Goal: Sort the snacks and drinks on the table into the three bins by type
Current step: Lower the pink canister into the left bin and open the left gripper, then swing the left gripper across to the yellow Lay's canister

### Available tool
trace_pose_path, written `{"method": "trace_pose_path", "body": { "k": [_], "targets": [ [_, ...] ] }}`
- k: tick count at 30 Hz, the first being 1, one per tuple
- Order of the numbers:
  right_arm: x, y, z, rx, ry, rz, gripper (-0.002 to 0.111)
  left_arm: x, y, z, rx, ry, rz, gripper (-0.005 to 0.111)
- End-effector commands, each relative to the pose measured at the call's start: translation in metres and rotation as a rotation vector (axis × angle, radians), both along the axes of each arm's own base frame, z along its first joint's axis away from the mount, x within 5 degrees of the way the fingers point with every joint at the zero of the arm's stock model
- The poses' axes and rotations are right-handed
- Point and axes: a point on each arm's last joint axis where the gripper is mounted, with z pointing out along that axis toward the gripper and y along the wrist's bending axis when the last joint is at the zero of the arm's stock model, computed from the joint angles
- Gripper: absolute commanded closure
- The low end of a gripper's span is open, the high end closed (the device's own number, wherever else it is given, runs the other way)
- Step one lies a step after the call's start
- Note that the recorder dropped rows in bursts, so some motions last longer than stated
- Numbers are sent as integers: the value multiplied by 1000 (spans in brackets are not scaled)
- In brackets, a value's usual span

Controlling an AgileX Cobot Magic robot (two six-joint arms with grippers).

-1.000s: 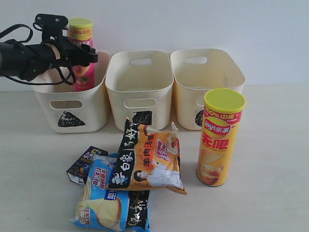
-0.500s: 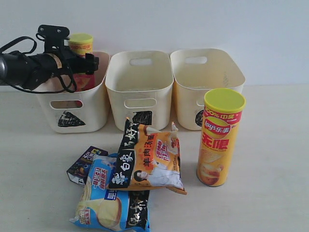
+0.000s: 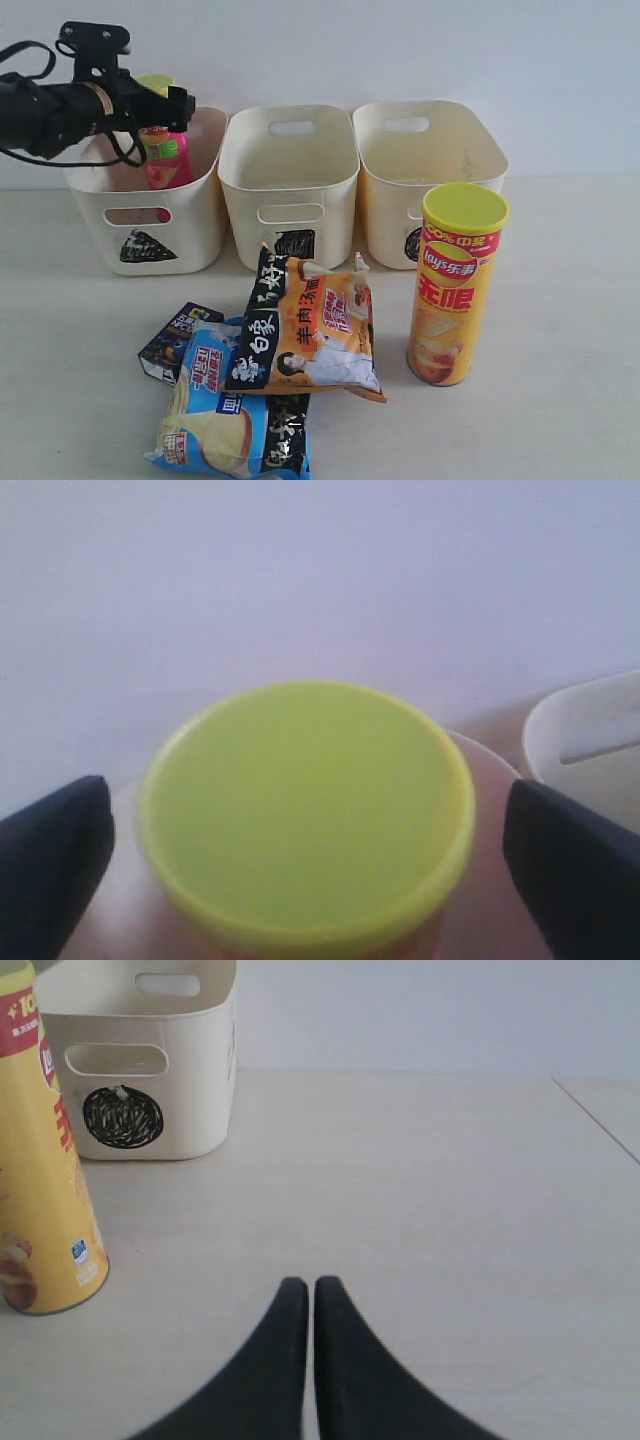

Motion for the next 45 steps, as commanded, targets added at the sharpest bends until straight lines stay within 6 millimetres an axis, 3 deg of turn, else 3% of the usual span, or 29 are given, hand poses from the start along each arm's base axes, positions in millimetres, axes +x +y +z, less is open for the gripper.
{"method": "trace_pose_path", "body": {
  "k": [1,6,13,19,22,27,36,45],
  "targets": [
    [0,0,-1,1,-8,-2,108,-9,8,27,27,42,72,8],
    [0,0,-1,1,-8,-2,108,-19,5,47,48,71,104,8],
    [0,0,-1,1,-8,-2,108,-33,-16,82,49,10,61,8],
    [0,0,-1,1,-8,-2,108,-52,-29,101,186,53,49,12],
    [0,0,-1,1,-8,-2,108,-65,-24,108,218,97,75,32],
    [0,0,-1,1,-8,-2,108,-99,-15,123,291,88,46,99],
    [0,0,-1,1,-8,-2,108,-170,-9,135,224,-30,-45,101],
    [0,0,-1,1,-8,-2,108,-221,-21,106,78,-270,-265,101]
  ]
}}
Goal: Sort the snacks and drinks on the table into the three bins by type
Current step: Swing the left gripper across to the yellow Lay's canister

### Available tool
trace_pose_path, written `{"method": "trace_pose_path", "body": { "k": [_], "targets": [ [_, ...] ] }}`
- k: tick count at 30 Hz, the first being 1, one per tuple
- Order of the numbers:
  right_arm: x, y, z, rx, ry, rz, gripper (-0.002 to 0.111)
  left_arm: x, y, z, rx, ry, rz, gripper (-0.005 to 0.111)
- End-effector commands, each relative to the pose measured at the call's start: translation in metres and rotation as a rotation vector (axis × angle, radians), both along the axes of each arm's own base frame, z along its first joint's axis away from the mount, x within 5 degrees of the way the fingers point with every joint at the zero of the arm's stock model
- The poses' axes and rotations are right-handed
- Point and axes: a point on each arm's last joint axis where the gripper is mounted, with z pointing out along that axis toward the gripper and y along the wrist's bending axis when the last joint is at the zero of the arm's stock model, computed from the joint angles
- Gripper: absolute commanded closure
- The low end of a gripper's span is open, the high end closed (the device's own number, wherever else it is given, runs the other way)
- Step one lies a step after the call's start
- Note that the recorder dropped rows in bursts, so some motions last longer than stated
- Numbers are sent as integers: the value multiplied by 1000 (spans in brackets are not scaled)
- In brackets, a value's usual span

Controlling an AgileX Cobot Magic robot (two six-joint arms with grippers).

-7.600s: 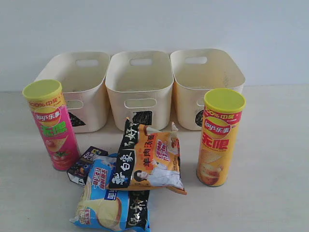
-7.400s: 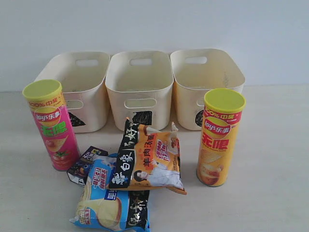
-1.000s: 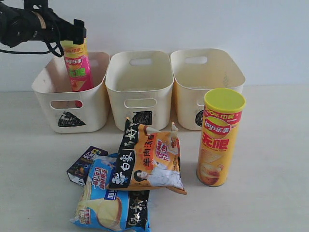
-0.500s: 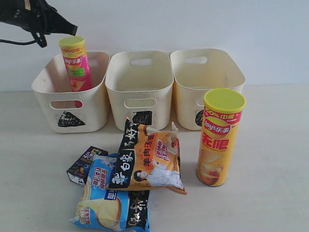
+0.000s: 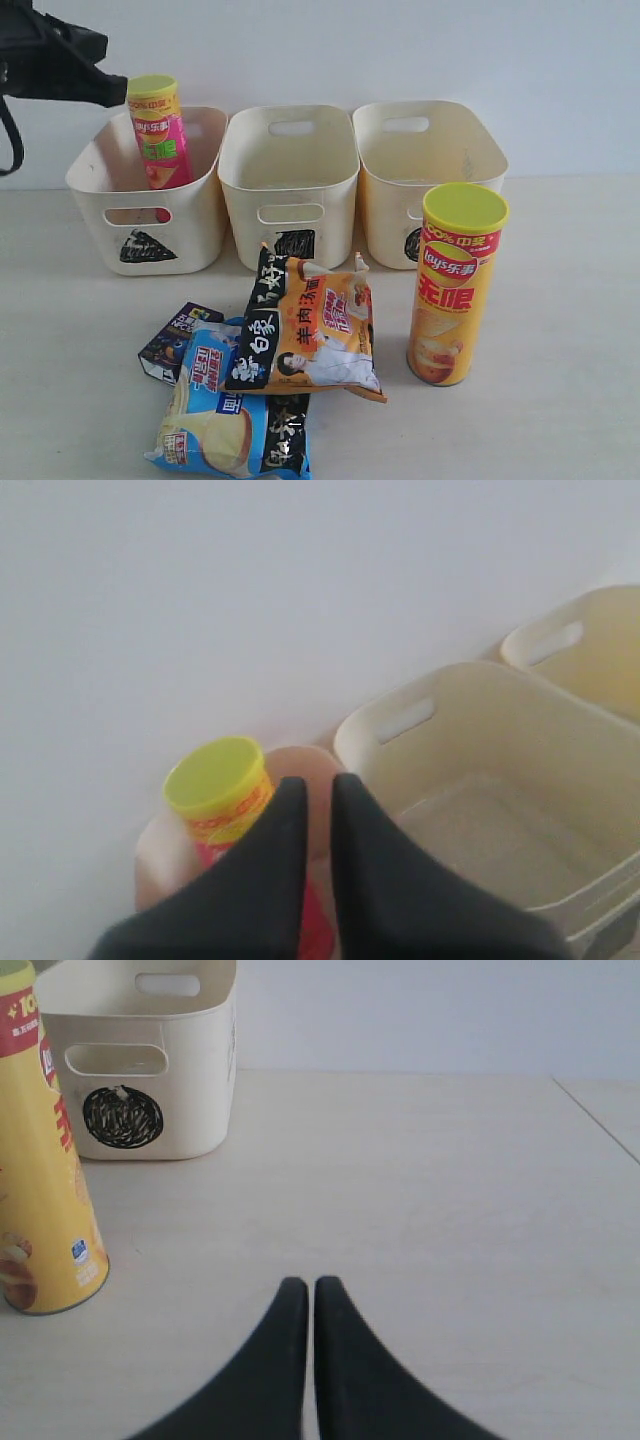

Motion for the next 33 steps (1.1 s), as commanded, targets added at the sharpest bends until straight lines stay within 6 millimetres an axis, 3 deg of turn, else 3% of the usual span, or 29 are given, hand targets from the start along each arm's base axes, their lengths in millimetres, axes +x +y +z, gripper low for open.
{"method": "trace_pose_path", "body": {
  "k": [1,8,14,25,28,29,33],
  "targets": [
    [0,0,-1,1,-8,-2,108,-21,-12,-12,-117,-138,-175,101],
    [0,0,-1,1,-8,-2,108,-34,-42,-35,-256,-120,-554,101],
    [0,0,-1,1,-8,-2,108,-38,-56,-66,-211,11,-764,101],
    [0,0,-1,1,-8,-2,108,-54,-113,-101,-125,134,-900,98],
    [0,0,-1,1,-8,-2,108,-56,-129,-110,-131,160,-944,82],
    [0,0,-1,1,-8,-2,108,-55,-136,-113,-179,183,-942,67],
    [0,0,-1,1,-8,-2,108,-49,-143,-124,-221,210,-930,38]
  ]
}}
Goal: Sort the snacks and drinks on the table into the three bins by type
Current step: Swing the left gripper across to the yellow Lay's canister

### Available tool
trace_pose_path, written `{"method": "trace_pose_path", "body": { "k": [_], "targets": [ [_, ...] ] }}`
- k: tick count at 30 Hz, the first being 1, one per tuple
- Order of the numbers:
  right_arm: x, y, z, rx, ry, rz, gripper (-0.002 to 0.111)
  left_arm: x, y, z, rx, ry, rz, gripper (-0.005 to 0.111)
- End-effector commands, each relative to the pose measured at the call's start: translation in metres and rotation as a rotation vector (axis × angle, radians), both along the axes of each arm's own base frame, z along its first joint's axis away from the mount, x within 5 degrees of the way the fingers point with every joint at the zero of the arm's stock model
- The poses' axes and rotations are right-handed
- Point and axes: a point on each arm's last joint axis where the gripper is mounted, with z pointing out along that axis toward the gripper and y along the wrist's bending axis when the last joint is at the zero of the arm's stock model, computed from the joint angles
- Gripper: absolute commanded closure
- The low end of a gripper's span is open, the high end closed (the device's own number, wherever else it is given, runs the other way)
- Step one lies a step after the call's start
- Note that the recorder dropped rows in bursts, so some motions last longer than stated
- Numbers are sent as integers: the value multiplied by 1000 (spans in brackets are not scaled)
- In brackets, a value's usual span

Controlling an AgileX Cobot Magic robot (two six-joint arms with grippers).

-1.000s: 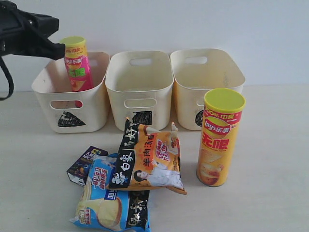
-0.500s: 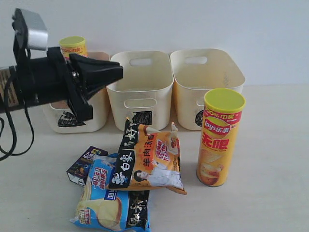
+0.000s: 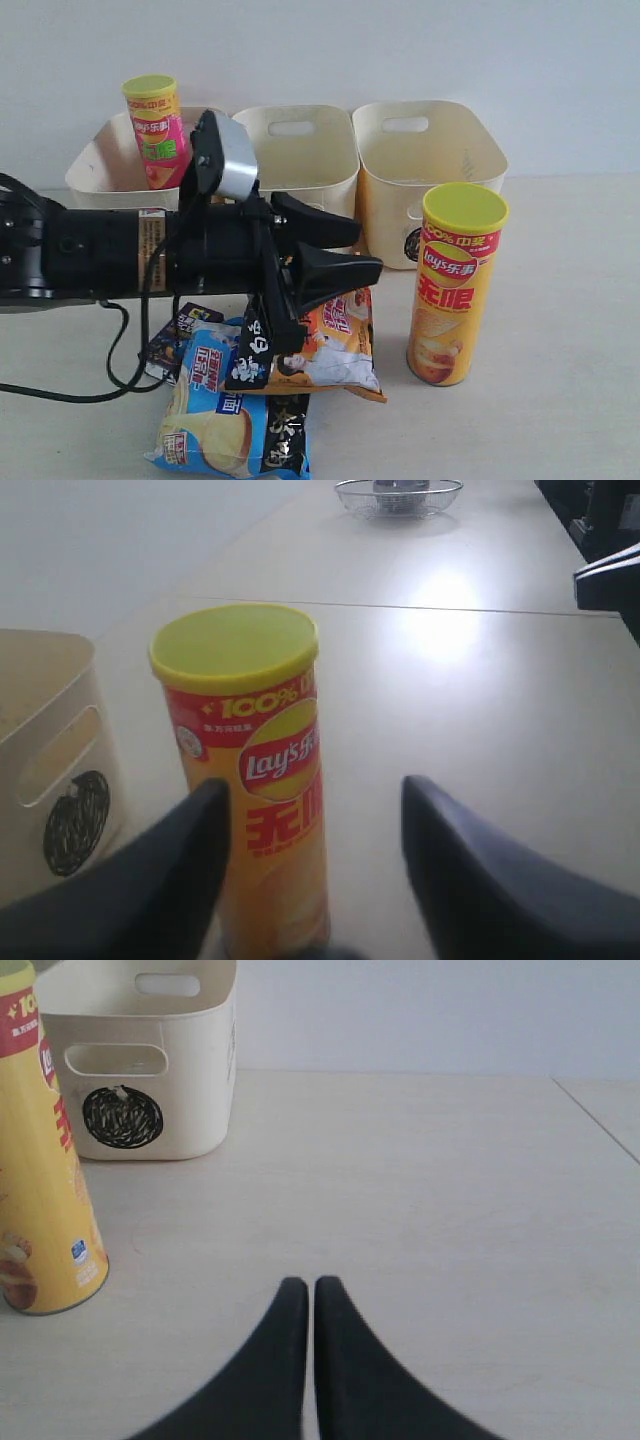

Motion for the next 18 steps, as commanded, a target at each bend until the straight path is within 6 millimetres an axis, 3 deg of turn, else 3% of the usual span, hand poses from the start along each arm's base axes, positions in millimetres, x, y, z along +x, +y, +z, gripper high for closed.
{"method": "trace_pose_path", "body": {
  "k": [1,2,5,12,18],
  "targets": [
    [0,0,-1,1,-8,-2,108,7,-11,-13,-70,37,-18,23],
    [0,0,-1,1,-8,-2,108,7,-14,-17,-105,34,-51,12],
    [0,0,-1,1,-8,-2,108,9,-20,-30,-162,10,-120,-1],
    [0,0,-1,1,-8,-2,108,23,-33,-52,-142,28,-126,-3],
    [0,0,-1,1,-8,-2,108,26,-62,-60,-35,-26,-132,-3]
  ]
}}
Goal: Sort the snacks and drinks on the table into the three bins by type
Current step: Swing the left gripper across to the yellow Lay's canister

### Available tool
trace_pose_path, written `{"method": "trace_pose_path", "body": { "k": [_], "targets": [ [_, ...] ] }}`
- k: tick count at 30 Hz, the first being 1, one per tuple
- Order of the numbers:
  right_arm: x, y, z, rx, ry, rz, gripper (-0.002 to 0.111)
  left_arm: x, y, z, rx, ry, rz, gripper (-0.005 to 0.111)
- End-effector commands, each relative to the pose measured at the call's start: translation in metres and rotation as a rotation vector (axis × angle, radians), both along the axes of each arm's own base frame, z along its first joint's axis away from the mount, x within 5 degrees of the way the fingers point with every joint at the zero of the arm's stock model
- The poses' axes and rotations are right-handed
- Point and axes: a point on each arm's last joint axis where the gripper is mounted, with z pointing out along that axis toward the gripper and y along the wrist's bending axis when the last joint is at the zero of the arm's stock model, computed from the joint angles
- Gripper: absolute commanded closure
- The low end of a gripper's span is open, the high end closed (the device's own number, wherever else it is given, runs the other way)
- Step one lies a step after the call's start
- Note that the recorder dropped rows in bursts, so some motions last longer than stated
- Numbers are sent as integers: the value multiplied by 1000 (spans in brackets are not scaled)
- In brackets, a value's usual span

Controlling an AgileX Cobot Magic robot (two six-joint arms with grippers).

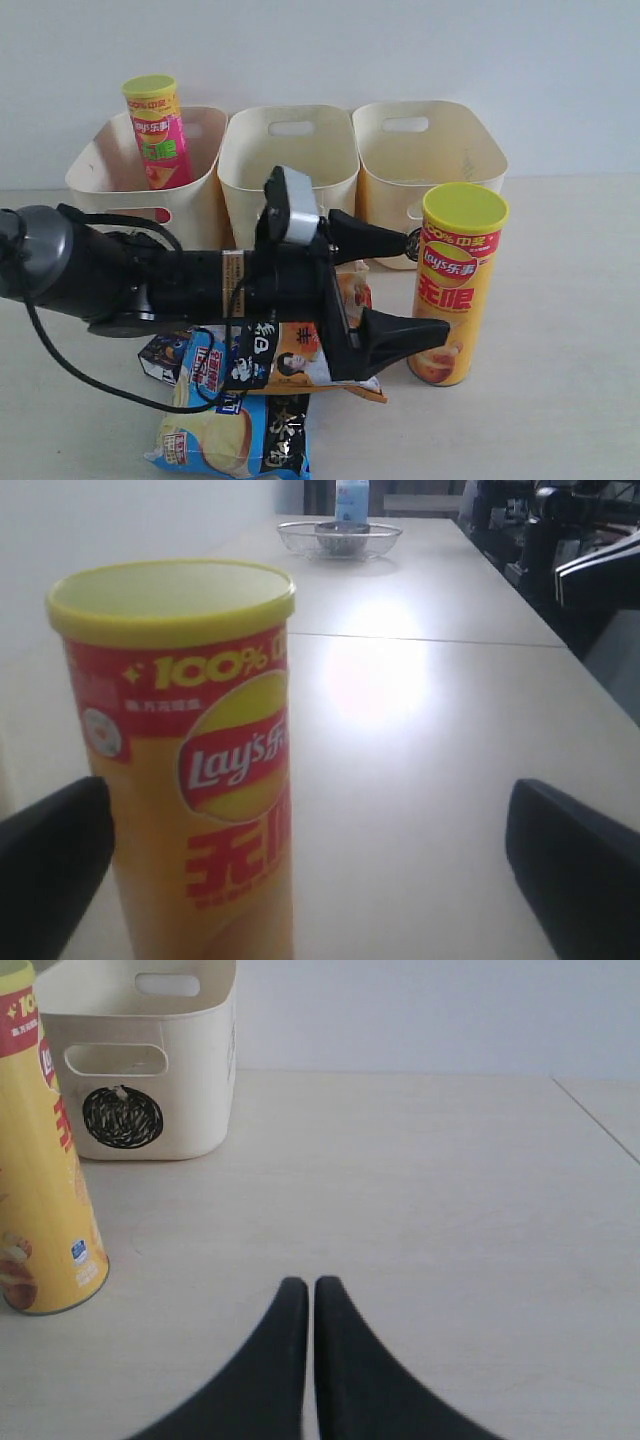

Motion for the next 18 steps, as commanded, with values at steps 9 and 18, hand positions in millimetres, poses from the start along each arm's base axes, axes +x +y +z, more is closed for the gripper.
{"method": "trace_pose_path", "body": {
  "k": [9,18],
  "targets": [
    [0,0,-1,1,-8,-2,108,28,-42,-3,12,25,190,-3],
    [0,0,-1,1,-8,-2,108,37,-51,-17,22,15,166,-3]
  ]
}}
